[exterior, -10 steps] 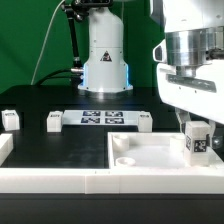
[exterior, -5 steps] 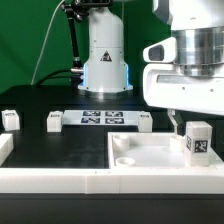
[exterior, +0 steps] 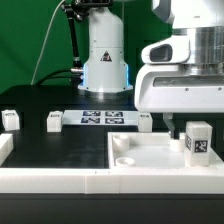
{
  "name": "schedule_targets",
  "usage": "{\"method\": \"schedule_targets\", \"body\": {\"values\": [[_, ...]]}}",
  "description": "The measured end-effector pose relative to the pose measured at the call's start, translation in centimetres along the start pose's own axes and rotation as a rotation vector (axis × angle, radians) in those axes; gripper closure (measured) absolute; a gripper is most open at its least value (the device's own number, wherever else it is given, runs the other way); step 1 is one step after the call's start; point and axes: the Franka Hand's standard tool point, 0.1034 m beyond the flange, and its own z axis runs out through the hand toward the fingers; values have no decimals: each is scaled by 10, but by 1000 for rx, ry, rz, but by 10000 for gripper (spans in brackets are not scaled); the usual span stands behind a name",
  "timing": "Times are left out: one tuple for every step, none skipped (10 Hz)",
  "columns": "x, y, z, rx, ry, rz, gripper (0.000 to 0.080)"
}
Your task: Assemble one leg
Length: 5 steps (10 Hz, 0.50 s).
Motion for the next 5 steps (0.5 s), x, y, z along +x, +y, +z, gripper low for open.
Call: {"method": "schedule_targets", "body": {"values": [[-2, 1, 2, -1, -2, -73, 150], [-2, 2, 2, 0, -4, -69, 150], [-2, 2, 2, 0, -4, -69, 246], [-2, 2, 2, 0, -4, -69, 407], [-2, 2, 2, -1, -4, -51, 407]]}}
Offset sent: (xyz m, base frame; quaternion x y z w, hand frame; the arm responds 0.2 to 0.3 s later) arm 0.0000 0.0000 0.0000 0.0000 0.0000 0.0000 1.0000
